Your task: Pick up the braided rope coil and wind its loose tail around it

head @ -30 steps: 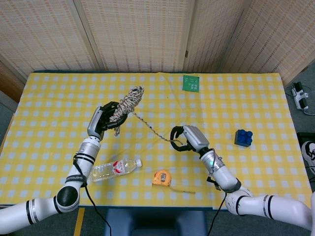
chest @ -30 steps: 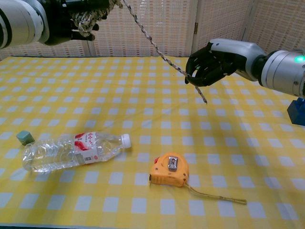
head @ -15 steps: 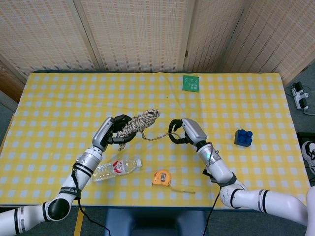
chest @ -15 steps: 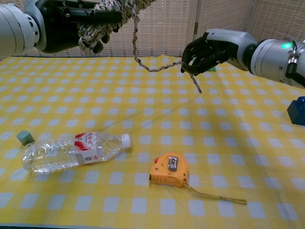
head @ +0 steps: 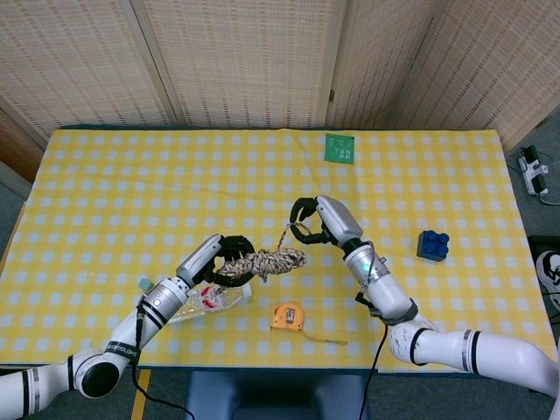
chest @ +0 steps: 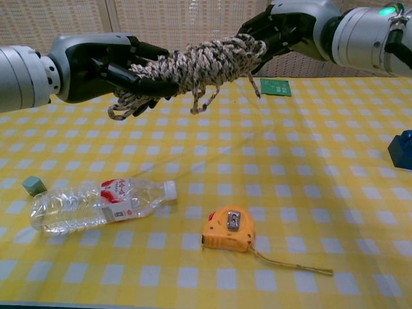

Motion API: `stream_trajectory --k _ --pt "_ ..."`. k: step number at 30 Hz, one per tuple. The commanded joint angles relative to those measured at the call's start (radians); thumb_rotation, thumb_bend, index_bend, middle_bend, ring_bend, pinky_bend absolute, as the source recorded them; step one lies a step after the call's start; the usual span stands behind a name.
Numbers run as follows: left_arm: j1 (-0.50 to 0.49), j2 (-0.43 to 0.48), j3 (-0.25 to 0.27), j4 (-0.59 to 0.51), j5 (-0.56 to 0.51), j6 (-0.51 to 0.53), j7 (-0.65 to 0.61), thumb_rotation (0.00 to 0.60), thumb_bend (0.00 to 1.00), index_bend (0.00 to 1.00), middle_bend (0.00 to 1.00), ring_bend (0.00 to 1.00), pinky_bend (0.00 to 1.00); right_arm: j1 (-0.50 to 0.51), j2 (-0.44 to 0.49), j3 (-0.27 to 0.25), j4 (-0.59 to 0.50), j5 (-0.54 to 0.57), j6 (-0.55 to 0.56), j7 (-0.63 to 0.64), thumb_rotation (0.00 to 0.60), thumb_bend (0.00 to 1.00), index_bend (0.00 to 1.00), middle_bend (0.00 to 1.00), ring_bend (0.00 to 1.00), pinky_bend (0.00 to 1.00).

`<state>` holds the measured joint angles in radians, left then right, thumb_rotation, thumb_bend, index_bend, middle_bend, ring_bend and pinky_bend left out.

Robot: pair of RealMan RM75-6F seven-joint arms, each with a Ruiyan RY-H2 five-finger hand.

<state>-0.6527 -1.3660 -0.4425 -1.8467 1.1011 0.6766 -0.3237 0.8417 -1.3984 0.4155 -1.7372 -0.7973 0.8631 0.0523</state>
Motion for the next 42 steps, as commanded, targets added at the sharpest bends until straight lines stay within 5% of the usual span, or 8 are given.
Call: stream_trajectory --k 1,13,26,34,42 --pt "-0.026 -0.007 0.038 0.042 0.033 0.011 0.038 0.6 0.74 0.66 0.68 0.63 0.7 0.004 0.014 0.008 -0.032 0.008 0.01 -0.004 0.6 0.55 0.67 0.49 0.45 0.37" --pt "-0.114 -0.084 0.151 0.125 -0.074 0.167 0.423 0.6 0.74 0.66 0.68 0.63 0.7 0.01 0.018 0.017 -0.096 0.044 0.055 -0.005 0.6 0.55 0.68 0.5 0.45 0.4" --pt "-0.192 -0.179 0.185 0.123 -0.261 0.313 0.704 0.6 0.75 0.66 0.68 0.63 0.7 0.03 -0.017 0.003 -0.13 0.027 0.098 -0.034 0.6 0.57 0.68 0.5 0.45 0.41" --pt "-0.22 -0.262 0.137 0.155 -0.41 0.449 0.801 0.6 0.74 0.68 0.68 0.67 0.72 0.045 -0.043 -0.021 -0.175 0.033 0.135 -0.088 0.6 0.57 0.68 0.5 0.45 0.44" --pt "-0.18 -0.277 0.041 0.169 -0.471 0.479 0.665 0.6 0.74 0.67 0.68 0.69 0.75 0.021 -0.03 -0.052 -0.22 0.022 0.13 -0.078 0.6 0.57 0.68 0.5 0.45 0.46"
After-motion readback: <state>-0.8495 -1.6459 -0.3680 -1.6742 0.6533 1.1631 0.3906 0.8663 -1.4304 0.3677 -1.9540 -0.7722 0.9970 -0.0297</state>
